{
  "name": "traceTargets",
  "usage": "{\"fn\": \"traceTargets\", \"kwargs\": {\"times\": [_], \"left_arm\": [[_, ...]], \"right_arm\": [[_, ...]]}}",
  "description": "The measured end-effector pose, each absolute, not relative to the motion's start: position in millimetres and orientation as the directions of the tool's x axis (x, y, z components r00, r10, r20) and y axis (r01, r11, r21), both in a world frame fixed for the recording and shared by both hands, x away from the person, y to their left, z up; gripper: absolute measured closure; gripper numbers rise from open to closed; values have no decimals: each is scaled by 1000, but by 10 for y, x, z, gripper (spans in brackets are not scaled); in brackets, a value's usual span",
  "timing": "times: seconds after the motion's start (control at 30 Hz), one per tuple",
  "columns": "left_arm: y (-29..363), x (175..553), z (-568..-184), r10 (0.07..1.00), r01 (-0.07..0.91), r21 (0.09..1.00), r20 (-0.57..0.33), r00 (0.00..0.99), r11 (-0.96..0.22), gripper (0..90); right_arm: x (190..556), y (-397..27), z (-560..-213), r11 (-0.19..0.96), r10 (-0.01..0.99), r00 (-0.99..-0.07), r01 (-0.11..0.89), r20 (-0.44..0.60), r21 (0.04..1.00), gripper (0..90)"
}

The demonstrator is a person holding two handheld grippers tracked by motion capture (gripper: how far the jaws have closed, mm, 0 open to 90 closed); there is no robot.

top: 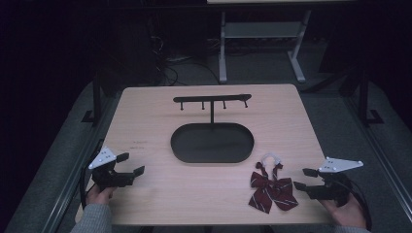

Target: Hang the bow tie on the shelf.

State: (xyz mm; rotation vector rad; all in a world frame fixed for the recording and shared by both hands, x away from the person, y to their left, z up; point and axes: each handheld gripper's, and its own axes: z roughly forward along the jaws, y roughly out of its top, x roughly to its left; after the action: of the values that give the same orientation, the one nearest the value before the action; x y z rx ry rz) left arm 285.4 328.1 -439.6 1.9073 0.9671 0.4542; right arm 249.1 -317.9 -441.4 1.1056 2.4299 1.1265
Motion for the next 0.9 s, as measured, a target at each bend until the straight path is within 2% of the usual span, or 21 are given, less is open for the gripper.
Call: {"fn": "traceTargets", "kwargs": {"times": [0.9], "left_arm": [[3281,2843,-4392,773,435,855,-67,631,-281,130]], "right_arm": [[2625,-3000,-4237,471,682,-729,508,68,721,357]]}}
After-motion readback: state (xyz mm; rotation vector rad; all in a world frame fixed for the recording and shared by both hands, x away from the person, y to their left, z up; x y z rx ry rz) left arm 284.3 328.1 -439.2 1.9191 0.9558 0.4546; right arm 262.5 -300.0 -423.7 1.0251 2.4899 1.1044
